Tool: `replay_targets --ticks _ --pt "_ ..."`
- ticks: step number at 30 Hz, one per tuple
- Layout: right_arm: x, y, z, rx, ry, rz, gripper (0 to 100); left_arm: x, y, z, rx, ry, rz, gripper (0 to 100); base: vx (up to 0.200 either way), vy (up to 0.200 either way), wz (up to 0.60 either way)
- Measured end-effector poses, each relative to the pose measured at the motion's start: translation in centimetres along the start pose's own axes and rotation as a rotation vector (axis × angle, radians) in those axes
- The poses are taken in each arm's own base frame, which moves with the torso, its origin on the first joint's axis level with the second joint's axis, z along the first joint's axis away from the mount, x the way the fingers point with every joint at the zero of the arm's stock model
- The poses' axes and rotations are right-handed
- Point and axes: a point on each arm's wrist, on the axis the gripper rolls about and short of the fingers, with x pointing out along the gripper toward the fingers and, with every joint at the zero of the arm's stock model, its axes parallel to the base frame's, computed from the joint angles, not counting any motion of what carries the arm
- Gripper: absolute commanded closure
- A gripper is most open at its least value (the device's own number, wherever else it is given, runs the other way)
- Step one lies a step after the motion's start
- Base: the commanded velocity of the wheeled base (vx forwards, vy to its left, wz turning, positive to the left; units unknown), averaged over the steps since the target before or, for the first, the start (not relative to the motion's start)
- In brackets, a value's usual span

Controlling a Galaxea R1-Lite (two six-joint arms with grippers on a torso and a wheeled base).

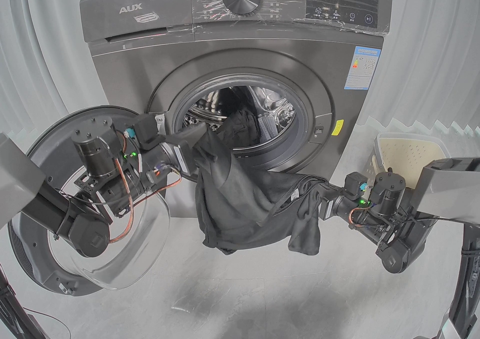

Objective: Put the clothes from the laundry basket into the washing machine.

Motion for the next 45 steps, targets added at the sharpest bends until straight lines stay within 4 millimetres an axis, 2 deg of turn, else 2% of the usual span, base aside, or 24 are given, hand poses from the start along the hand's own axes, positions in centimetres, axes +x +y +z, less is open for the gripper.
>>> replay_targets --ticks 8,16,17,23,28,35,45 --pt "-0.6 0.5 2.5 -0.006 -0.072 0.015 100 -0.1 0.9 -4.2 -0.019 0.091 0.013 100 0.000 0.000 0.00" --pt "-0.9 1.0 3.2 -0.007 -0.090 0.026 100 0.5 1.7 -8.6 -0.005 0.166 0.017 100 0.000 0.000 0.00" --pt "-0.9 1.1 3.2 -0.008 -0.092 0.029 100 0.6 1.8 -9.1 -0.003 0.173 0.014 0 0.000 0.000 0.00" --pt "-0.4 2.4 3.9 -0.009 -0.125 0.047 100 1.1 2.0 -11.7 -0.003 0.214 0.012 0 0.000 0.000 0.00" --pt "0.4 3.3 4.7 -0.011 -0.159 0.055 100 1.2 2.2 -12.5 -0.002 0.216 0.016 0 0.000 0.000 0.00" --pt "1.4 4.1 4.4 -0.023 -0.088 -0.014 100 0.9 2.0 -12.7 0.035 0.200 0.004 0 0.000 0.000 0.00" --pt "3.1 5.5 6.8 -0.013 -0.117 -0.060 100 0.8 1.7 -11.3 0.090 0.158 -0.011 0 0.000 0.000 0.00"
